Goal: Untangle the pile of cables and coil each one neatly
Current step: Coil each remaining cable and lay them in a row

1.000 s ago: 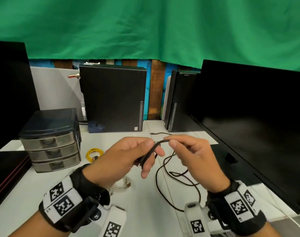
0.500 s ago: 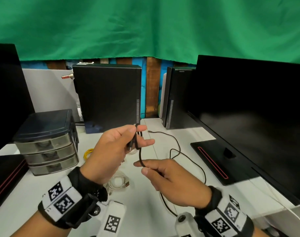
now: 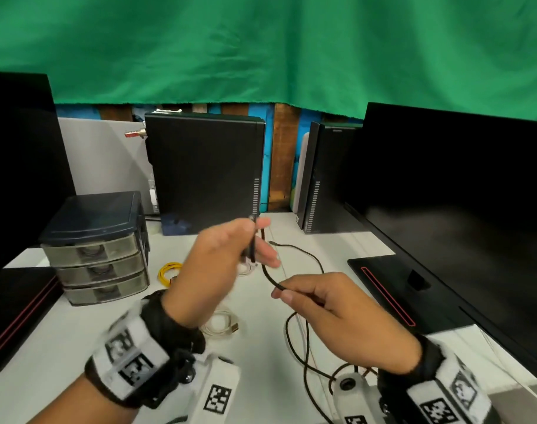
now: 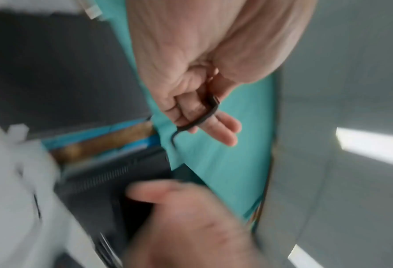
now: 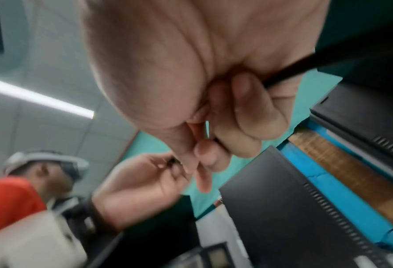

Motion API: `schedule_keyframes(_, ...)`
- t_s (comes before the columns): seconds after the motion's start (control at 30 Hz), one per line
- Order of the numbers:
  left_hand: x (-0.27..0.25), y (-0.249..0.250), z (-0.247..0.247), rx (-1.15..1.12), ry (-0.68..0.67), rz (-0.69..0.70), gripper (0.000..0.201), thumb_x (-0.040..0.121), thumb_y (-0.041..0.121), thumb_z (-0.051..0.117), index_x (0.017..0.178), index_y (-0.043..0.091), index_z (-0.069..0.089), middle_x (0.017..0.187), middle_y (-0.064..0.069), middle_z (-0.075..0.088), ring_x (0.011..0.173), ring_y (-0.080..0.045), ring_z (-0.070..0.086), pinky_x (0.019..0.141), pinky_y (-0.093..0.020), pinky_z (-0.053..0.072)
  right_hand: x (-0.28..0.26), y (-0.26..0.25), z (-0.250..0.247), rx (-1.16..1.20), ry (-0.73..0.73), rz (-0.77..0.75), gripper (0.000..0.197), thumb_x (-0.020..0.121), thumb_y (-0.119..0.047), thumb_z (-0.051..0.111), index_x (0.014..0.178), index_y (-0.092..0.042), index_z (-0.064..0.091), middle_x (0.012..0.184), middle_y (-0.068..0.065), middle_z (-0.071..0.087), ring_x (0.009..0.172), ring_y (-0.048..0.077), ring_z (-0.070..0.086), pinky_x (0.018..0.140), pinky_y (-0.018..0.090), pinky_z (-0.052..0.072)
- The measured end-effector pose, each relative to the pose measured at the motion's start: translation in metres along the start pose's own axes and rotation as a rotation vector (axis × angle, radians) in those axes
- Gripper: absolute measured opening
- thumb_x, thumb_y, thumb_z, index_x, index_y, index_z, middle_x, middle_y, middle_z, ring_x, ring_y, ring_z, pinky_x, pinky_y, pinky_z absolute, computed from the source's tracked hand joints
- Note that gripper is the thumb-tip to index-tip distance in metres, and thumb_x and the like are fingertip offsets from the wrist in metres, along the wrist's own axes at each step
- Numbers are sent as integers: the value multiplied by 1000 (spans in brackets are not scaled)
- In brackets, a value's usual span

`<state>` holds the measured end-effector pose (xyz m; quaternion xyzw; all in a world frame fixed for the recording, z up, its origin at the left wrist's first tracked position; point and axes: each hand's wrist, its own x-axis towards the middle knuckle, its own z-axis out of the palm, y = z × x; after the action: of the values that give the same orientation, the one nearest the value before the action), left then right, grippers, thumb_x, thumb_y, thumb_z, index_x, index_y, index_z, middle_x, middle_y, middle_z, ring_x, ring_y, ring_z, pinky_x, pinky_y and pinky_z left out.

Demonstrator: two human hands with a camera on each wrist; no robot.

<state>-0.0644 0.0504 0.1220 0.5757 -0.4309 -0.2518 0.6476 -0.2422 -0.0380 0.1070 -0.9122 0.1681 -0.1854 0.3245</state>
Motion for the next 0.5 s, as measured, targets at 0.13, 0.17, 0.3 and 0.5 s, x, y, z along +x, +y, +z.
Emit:
schedule_keyframes(0.13, -4, 25, -5, -871, -44, -335, 36, 105, 19, 40, 121, -4, 62, 70, 1, 54, 60, -10, 67, 88, -33, 59, 7, 15, 33, -98, -27, 6, 27, 104, -33, 49, 123, -30, 69, 49, -12, 45, 48, 9, 44, 54, 13, 31)
schedule_keyframes(0.17, -6, 25, -4, -895, -67, -337, 36, 104, 19, 40, 122, -5, 61, 70, 1, 53, 60, -10, 67, 92, -34, 58, 7, 15, 41, -105, -52, -12, 27, 104, -33, 49, 124, -32, 68, 49, -11, 45, 50, 10, 43, 54, 16, 32)
schedule_keyframes(0.3, -8, 11, 4, -601, -63, -173, 35, 106, 21, 38, 106, 3, 68, 74, -9, 67, 78, -19, 73, 92, -30, 54, 4, 11, 54, -152, -104, -51, 27, 104, -37, 47, 121, -31, 67, 53, -11, 45, 55, 11, 44, 57, 22, 35)
schedule_keyframes(0.5, 1, -11, -3, 316, 5, 201, 43, 107, 23, 38, 78, 18, 70, 78, 5, 76, 97, 9, 63, 95, -7, 38, -2, -9, 22, -84, -91, -116, 28, 104, -36, 49, 110, -17, 68, 64, 2, 55, 59, 16, 50, 59, 26, 42)
